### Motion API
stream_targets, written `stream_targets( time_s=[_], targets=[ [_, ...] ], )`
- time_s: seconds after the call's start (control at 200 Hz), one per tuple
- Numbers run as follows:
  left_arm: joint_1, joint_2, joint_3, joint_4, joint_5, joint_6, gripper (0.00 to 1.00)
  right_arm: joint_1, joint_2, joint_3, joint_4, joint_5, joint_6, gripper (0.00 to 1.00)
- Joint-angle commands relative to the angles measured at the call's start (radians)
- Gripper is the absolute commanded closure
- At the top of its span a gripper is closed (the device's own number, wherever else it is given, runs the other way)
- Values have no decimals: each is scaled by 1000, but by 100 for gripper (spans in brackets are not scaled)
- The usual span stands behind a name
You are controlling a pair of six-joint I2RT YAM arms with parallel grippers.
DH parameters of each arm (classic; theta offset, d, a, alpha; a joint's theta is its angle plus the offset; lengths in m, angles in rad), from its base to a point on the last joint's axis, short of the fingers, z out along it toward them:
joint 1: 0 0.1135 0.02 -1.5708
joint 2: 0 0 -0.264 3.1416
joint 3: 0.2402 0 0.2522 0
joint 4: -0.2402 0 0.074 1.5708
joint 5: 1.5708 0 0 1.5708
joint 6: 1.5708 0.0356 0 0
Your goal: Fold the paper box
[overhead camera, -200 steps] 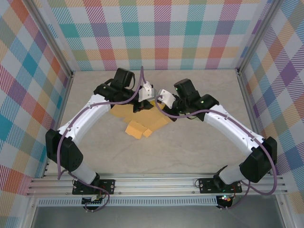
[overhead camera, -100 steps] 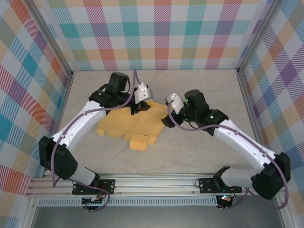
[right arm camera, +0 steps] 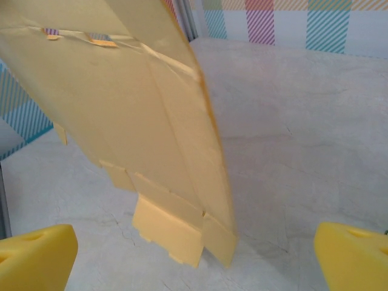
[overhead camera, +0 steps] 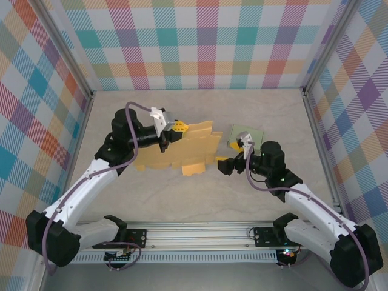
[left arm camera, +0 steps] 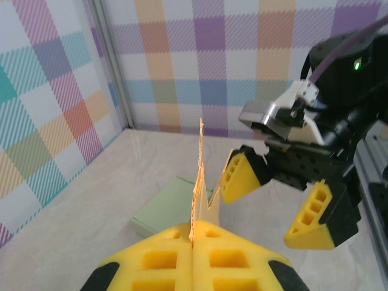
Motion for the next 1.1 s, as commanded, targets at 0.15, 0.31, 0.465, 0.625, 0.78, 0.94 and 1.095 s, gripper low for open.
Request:
stream_targets(
  time_s=[0.15,0.31,0.465,0.625,0.78,0.94,1.095],
  targets=[
    [15,-71,-39,221,66,-179,100,-15,1,-3,150,-145,27,5],
    [15,-89,-63,272,54,-211,100,-16,22,13,158,-209,25,20],
    [15,-88,-92,358,46,-273,100,-16,28,26,155,-226,24,47],
    [15,-85,-115,410,48,-311,100,-16,22,45,125,-208,0,71],
    [15,-85,-104,313,22,-259,100,-15,-13,93,-3,-127,-69,100],
    [15,-66,5,-22,9,-78,45,-10,-22,228,-322,-44,-197,100],
    [15,-57,117,-231,-84,123,0,47,40,400,-647,71,-340,100]
  ],
)
